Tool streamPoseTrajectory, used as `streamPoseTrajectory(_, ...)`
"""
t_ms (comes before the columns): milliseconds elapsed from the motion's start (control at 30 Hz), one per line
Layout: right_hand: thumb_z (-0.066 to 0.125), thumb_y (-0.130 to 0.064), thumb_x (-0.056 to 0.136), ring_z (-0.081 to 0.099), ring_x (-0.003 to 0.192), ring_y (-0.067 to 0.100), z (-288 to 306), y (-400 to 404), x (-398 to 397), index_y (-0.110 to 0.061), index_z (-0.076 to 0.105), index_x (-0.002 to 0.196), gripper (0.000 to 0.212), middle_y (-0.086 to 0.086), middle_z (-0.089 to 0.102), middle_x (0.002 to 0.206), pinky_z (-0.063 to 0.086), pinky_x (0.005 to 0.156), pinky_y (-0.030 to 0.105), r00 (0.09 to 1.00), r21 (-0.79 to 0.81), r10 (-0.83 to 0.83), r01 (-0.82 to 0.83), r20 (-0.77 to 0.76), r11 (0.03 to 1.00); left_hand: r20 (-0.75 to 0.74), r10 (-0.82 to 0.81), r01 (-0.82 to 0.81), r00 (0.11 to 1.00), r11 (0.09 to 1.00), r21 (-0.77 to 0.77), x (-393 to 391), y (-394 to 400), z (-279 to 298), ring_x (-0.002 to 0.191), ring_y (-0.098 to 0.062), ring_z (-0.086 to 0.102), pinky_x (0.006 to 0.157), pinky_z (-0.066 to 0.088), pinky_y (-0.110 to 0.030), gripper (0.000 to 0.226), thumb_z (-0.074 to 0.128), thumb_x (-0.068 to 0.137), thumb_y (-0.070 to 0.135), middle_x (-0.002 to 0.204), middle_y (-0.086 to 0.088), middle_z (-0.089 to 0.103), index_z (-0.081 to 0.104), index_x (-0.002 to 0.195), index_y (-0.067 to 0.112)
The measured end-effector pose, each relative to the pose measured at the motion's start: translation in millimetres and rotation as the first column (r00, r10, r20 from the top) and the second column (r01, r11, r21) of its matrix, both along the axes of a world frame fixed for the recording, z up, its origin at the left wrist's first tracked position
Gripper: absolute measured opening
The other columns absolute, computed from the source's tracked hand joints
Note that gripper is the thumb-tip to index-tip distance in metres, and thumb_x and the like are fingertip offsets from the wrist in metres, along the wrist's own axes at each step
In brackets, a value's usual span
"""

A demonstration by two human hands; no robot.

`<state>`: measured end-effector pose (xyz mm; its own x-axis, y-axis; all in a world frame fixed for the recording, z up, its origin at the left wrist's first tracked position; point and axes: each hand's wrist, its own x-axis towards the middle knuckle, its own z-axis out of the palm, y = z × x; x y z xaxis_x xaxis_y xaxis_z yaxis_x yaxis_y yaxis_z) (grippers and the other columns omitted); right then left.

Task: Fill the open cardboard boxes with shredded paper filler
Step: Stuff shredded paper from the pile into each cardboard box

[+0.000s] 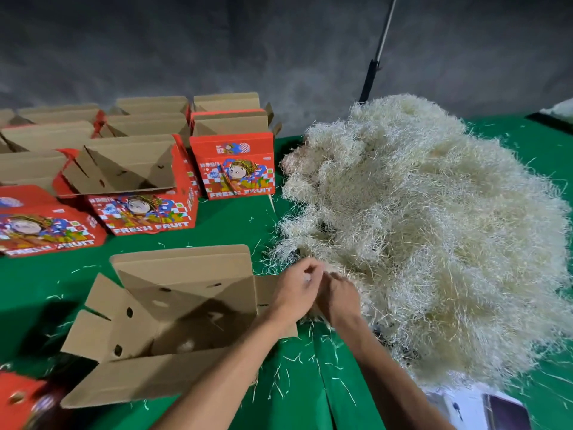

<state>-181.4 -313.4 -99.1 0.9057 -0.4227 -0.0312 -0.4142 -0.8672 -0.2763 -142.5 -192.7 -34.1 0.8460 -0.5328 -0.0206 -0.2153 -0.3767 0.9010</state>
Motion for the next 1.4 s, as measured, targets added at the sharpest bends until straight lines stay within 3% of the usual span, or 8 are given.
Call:
streamPoseTrajectory(300,0.068,-0.015,0.093,0.049,0.037,0.000,144.7,11.9,43.9,-0.005,0.040,0.147,0.062,0.000,0.062,0.075,0.038,0.036,0.013,0.877,0.587,-0.260,-0.031,0.404,0.809,-0.296,0.216,-0.297,0.930,0.918,-0.263,25.8,15.5,72.4,0.127,0.004,0.044,0.102,0.035,-0.037,0.060,0.030,0.086,0.080,0.134,0.031,0.049,0.047,0.134,0.048)
streamPoseTrajectory(433,0.074,-0.023,0.090,0.041,0.041,0.001,195.7,30.0,58.3,-0.019,0.060,0.089,0.015,-0.014,0.046,0.054,0.037,0.046,0.022,0.796,0.617,-0.254,-0.181,0.549,0.766,-0.626,0.282,-0.518,0.727,0.824,-0.231,40.5,25.2,95.3,0.140,-0.023,0.038,0.114,0.030,-0.048,0.083,0.028,0.087,0.083,0.159,0.000,0.032,0.033,0.152,0.031)
streamPoseTrajectory(500,0.077,-0.027,0.088,0.039,0.036,-0.001,218.5,40.2,66.5,-0.017,0.045,0.091,0.033,-0.012,0.046,0.052,0.034,0.039,0.017,0.768,0.667,-0.279,-0.245,0.576,0.704,-0.745,0.235,-0.588,0.624,0.769,-0.250,46.0,33.8,103.7,0.115,-0.027,0.059,0.094,0.051,-0.046,0.077,0.028,0.091,0.078,0.141,-0.009,0.054,0.048,0.141,0.022)
streamPoseTrajectory(600,0.077,-0.035,0.086,0.062,0.092,0.003,243.8,61.5,73.3,-0.005,0.043,0.141,0.071,0.006,0.069,0.109,0.048,0.077,0.019,0.779,0.792,-0.345,-0.296,0.524,0.534,-0.800,0.098,-0.593,0.593,0.725,-0.350,50.8,48.1,112.7,0.108,-0.031,0.064,0.093,0.051,-0.049,0.078,0.028,0.089,0.080,0.120,-0.014,0.065,0.054,0.131,0.019)
streamPoseTrajectory(733,0.065,-0.062,0.085,0.033,0.143,0.032,251.0,84.0,81.1,-0.004,0.016,0.155,0.104,0.017,0.025,0.160,0.034,0.112,0.053,0.863,0.850,-0.231,-0.334,0.450,0.408,-0.785,0.002,-0.608,0.619,0.635,-0.478,62.0,72.2,136.5,0.104,-0.028,0.067,0.082,0.056,-0.046,0.075,0.051,0.078,0.082,0.113,-0.007,0.069,0.057,0.129,0.027)
streamPoseTrajectory(867,0.045,-0.081,0.083,0.057,0.101,0.028,246.0,104.9,86.6,0.001,0.055,0.120,0.090,0.015,0.057,0.109,0.051,0.091,0.045,0.865,0.733,-0.165,-0.283,0.474,0.619,-0.732,0.141,-0.586,0.666,0.705,-0.398,77.2,97.7,152.6,0.107,-0.027,0.067,0.093,0.054,-0.050,0.062,0.058,0.088,0.062,0.117,-0.004,0.066,0.050,0.138,0.026)
streamPoseTrajectory(1067,0.043,-0.065,0.097,0.026,0.038,0.012,240.5,132.2,101.1,-0.021,0.041,0.054,0.061,-0.011,0.032,0.043,0.022,0.040,0.017,0.814,0.637,-0.115,-0.349,0.569,0.687,-0.687,0.173,-0.531,0.705,0.772,-0.350,82.9,117.8,171.4,0.130,-0.021,0.050,0.106,0.041,-0.041,0.079,0.047,0.085,0.077,0.157,-0.001,0.032,0.035,0.148,0.032)
streamPoseTrajectory(1400,0.055,-0.047,0.099,0.027,0.034,0.010,239.9,81.6,114.2,-0.015,0.042,0.062,0.050,-0.004,0.033,0.045,0.023,0.041,0.024,0.804,0.776,-0.396,-0.123,0.444,0.619,-0.711,0.221,-0.631,0.667,0.674,-0.383,130.1,161.7,163.7,0.114,-0.029,0.061,0.103,0.047,-0.052,0.061,0.058,0.086,0.060,0.130,-0.011,0.061,0.055,0.136,0.025)
